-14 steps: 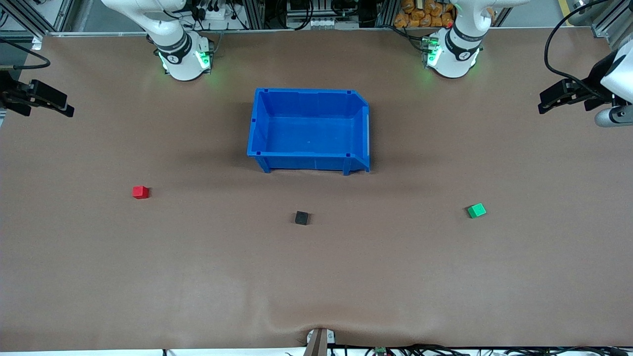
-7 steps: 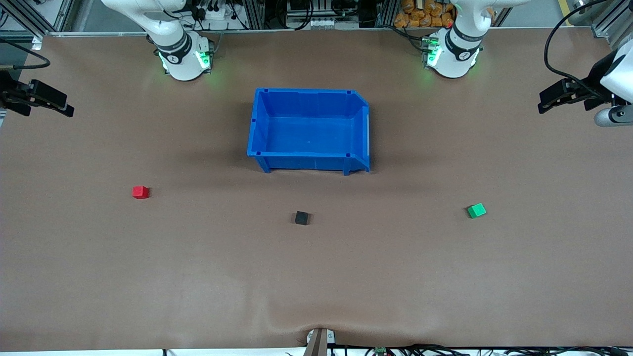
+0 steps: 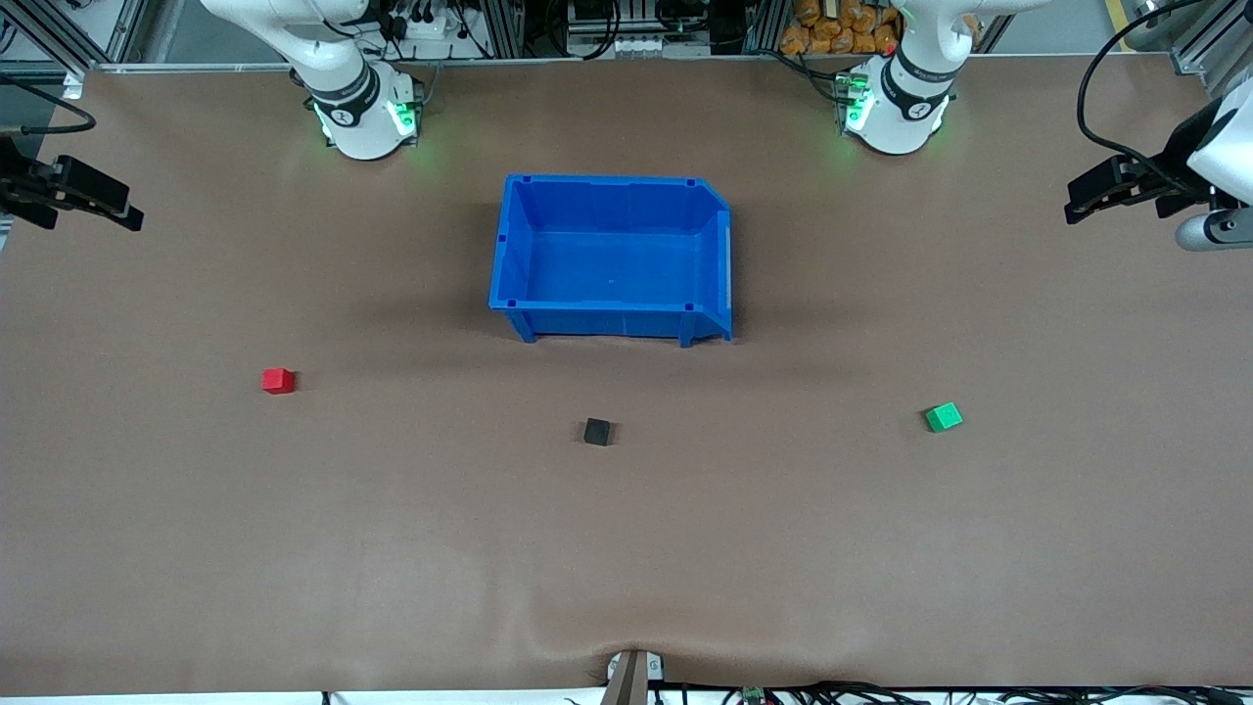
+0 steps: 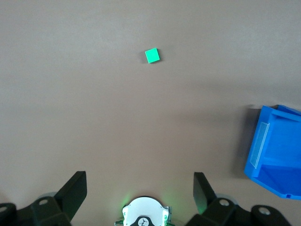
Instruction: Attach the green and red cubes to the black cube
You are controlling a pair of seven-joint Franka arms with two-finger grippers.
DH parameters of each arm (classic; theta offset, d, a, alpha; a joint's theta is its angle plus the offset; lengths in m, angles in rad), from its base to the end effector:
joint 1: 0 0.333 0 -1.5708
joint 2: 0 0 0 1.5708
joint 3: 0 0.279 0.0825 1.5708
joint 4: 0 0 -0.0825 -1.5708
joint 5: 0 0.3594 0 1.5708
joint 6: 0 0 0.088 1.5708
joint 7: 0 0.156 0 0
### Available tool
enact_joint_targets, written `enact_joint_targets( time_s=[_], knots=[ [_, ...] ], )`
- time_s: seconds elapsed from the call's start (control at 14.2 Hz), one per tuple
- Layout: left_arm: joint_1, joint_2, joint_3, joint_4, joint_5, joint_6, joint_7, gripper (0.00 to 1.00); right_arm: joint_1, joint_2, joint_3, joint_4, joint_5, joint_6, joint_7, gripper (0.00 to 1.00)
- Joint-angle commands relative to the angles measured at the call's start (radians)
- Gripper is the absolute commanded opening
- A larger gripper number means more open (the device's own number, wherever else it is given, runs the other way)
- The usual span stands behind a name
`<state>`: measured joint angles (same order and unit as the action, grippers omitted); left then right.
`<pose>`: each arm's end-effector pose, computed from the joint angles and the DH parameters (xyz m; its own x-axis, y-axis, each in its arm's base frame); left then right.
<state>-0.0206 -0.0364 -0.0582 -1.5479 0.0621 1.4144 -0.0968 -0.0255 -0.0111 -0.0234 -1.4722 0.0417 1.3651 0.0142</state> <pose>0.4979 -0.0293 0.5550 0.9955 0.0280 -0.0900 0.0215 -0.9971 -0.0731 0.5000 -0.0174 0.5707 0.9939 -0.0543 -0.0963 -0.0584 -0.9975 -0.0403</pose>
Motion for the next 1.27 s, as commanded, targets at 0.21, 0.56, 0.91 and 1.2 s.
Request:
enact_joint_targets(
  time_s=[0.21,0.56,0.91,1.2],
  knots=[
    [0.004,-0.019,-0.005,-0.015,-0.011,-0.009,0.003,1.00,0.001,0.003,0.005,0.023,0.006,-0.017,-0.004,1.00],
    [-0.001,-0.014,-0.005,-0.030,-0.010,-0.012,0.003,1.00,-0.005,0.005,0.002,0.029,0.009,-0.037,-0.004,1.00],
    [0.002,-0.003,-0.006,-0.105,0.004,0.044,0.003,1.00,0.003,0.013,0.003,0.029,-0.006,-0.049,0.009,1.00],
    [0.007,-0.002,-0.006,-0.233,0.004,0.194,0.003,1.00,-0.005,0.013,0.002,0.029,0.004,-0.049,0.009,1.00]
  ],
)
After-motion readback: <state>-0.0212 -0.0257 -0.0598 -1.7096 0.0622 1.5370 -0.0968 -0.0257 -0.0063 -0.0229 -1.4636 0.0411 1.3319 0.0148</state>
